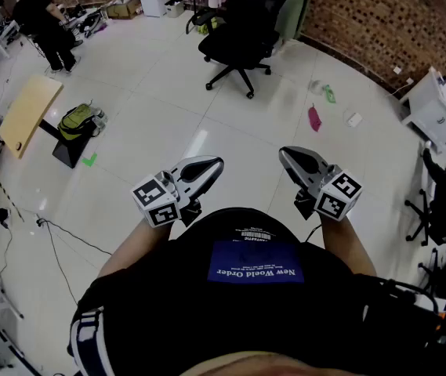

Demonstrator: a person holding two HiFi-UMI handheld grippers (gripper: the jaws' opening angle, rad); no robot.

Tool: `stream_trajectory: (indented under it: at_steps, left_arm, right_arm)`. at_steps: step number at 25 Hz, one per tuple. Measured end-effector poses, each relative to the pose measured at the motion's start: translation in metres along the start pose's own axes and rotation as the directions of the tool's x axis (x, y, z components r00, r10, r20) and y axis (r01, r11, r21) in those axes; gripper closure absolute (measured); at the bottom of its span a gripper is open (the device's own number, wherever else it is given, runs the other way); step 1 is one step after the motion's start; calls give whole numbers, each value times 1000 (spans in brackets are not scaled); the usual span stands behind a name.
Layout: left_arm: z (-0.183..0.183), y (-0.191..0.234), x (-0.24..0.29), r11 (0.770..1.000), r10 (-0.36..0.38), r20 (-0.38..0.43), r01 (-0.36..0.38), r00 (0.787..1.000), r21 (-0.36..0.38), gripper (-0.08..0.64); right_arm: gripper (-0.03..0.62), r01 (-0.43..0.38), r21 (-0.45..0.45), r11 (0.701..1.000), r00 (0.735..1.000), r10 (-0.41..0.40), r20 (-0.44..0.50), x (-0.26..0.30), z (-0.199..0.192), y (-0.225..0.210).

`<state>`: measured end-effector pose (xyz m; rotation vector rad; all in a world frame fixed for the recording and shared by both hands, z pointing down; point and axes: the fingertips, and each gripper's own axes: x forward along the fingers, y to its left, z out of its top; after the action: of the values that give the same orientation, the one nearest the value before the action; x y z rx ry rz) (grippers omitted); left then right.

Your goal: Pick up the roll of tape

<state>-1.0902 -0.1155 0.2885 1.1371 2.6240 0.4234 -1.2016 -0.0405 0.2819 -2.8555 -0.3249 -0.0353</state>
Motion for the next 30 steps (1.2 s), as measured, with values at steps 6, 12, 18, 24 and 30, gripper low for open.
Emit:
stream_trajectory:
  at_steps: [6,12,18,24,30]
  left_arm:
    - [-1,26,-20,1000,14,-5,-14,1000,-15,552]
    - [-6,60,2,999,27,-13,-27,1000,-41,552]
    - [-4,103,75,997,70,-45,-71,997,-22,552]
    - [25,154,154,990,139,-11,-140,990,-15,552]
    - [44,199,198,981,192,8,-192,981,-15,552]
  right_arm:
    - [606,-21,18,1000,1000,22,-15,33,-9,3]
    - [606,-46,40,998,999,47,-26,54,-10,-35]
    - [606,-100,79,992,995,101,-16,66,0,-125]
    - [606,-176,55,983,984,177,-20,82,41,-224]
    - [606,-226,39,973,974,227,-22,112,66,-291]
